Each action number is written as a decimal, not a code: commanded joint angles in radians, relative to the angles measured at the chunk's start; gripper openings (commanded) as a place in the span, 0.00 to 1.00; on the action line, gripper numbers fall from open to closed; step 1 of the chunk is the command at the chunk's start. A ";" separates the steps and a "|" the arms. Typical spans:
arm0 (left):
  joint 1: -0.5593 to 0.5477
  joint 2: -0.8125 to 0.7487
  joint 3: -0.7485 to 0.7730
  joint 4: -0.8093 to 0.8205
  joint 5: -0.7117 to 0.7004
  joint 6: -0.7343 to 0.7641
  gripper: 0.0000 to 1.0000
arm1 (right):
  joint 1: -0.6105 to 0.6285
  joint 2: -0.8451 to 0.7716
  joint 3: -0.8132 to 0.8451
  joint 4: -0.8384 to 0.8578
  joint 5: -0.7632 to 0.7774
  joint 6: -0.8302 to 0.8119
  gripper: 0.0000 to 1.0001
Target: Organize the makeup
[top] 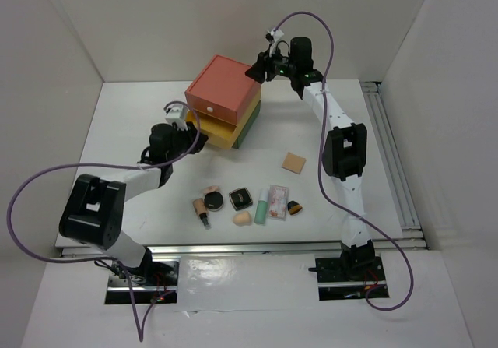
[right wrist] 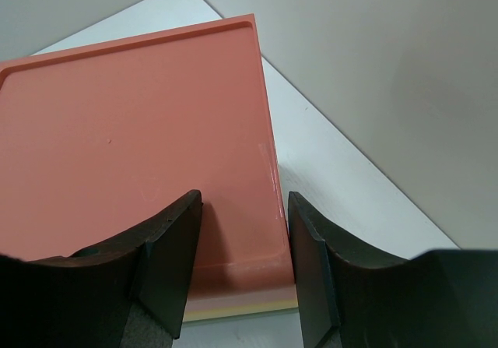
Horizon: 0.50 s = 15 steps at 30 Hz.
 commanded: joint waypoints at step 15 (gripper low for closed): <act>-0.046 -0.303 -0.111 -0.292 -0.085 0.026 0.55 | 0.001 -0.074 -0.055 0.010 0.000 -0.002 0.56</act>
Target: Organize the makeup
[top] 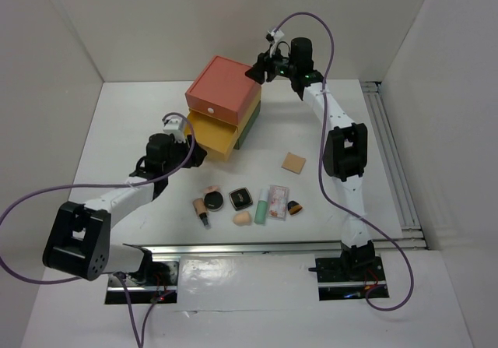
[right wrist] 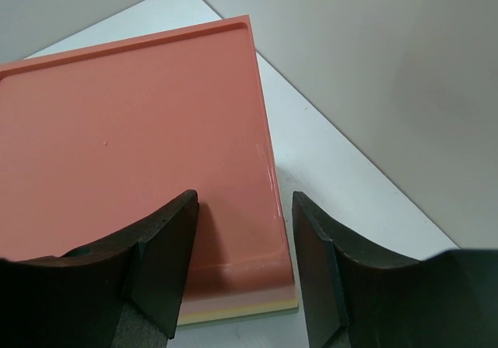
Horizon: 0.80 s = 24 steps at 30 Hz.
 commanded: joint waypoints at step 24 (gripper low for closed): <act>-0.106 -0.469 0.131 -0.892 -0.194 -0.413 1.00 | 0.018 -0.635 -0.392 -0.413 0.824 0.325 0.99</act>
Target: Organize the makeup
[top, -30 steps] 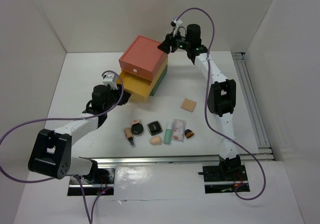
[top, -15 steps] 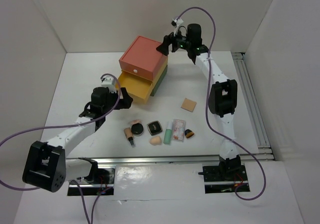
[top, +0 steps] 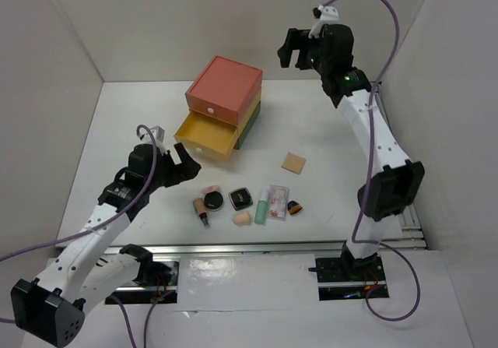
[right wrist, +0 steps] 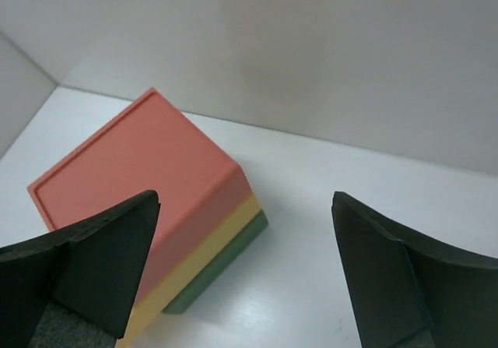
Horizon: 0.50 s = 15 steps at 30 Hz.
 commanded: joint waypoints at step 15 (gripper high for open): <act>-0.082 -0.189 -0.054 -0.330 0.048 -0.143 1.00 | 0.329 -0.569 -1.032 -0.310 0.264 0.228 0.88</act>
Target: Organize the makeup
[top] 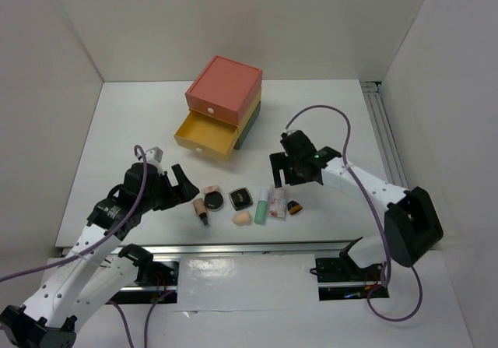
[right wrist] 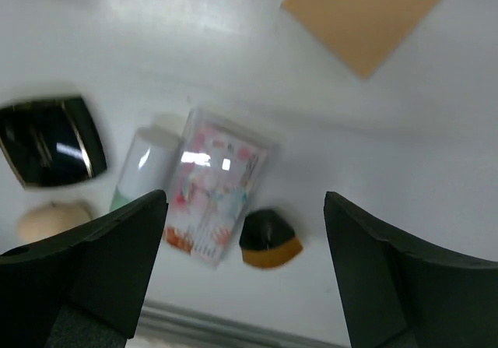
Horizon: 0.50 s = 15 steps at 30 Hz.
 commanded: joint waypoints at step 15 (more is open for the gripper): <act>-0.013 0.052 0.015 -0.003 0.038 0.000 1.00 | 0.128 -0.149 -0.223 -0.017 0.008 0.098 0.79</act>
